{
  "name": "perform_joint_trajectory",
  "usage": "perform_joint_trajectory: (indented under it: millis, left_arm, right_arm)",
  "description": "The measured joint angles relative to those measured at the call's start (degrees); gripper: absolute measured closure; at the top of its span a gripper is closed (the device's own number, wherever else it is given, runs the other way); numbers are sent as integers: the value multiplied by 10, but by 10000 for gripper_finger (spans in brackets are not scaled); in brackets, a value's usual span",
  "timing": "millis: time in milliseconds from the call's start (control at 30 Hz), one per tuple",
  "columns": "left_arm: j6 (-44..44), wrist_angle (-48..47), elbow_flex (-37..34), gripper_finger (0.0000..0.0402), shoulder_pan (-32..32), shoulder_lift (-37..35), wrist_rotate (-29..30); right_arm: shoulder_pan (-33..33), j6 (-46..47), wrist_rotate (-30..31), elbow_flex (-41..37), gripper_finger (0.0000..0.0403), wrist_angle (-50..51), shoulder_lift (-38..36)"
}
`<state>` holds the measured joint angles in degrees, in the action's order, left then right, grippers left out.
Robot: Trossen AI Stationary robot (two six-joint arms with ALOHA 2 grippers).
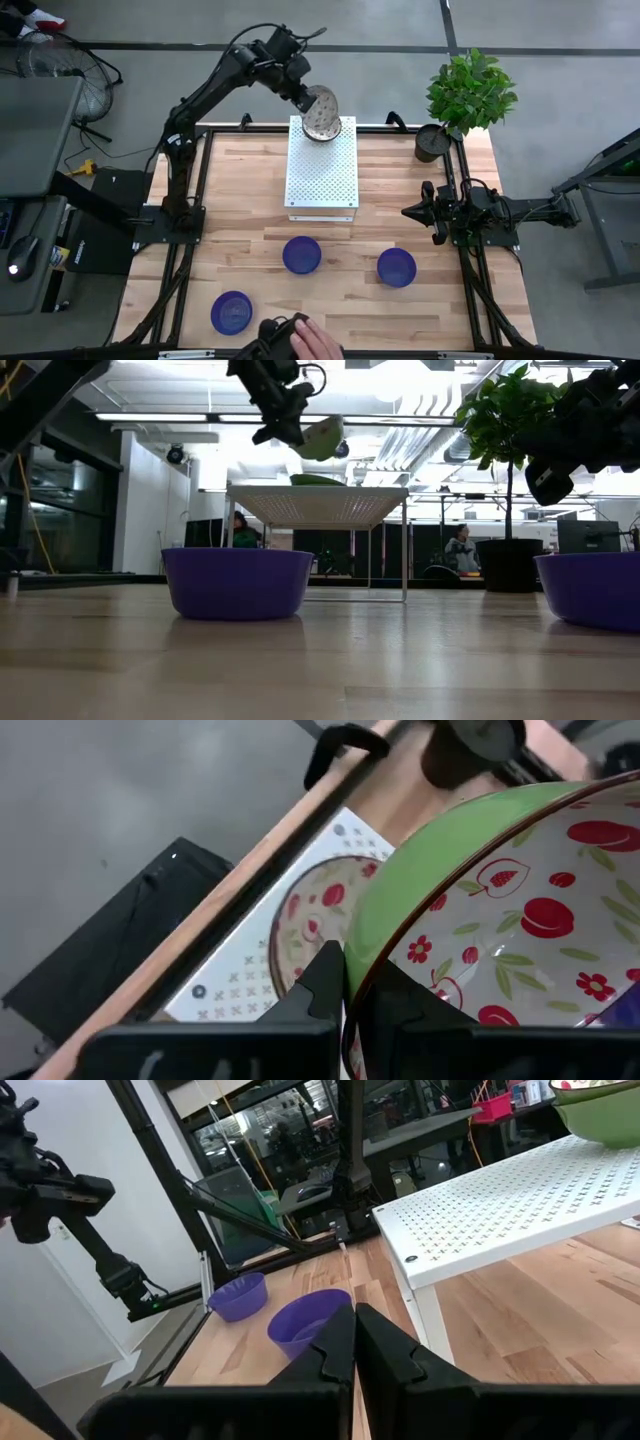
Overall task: Pick & Place Mini bowls
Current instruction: Stack the green bowl on top of the green bowls on the shelf
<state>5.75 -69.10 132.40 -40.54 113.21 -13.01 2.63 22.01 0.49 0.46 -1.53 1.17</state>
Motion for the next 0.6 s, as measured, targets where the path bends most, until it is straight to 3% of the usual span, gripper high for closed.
perform_joint_trajectory:
  millis: [400,600]
  left_arm:
    - [138,2,0,398,15,39,19]
    - [193,-33,-1,398,31,50,61]
  right_arm:
    - [0,0,0,0,402,0,0]
    - [0,0,0,0,402,0,0]
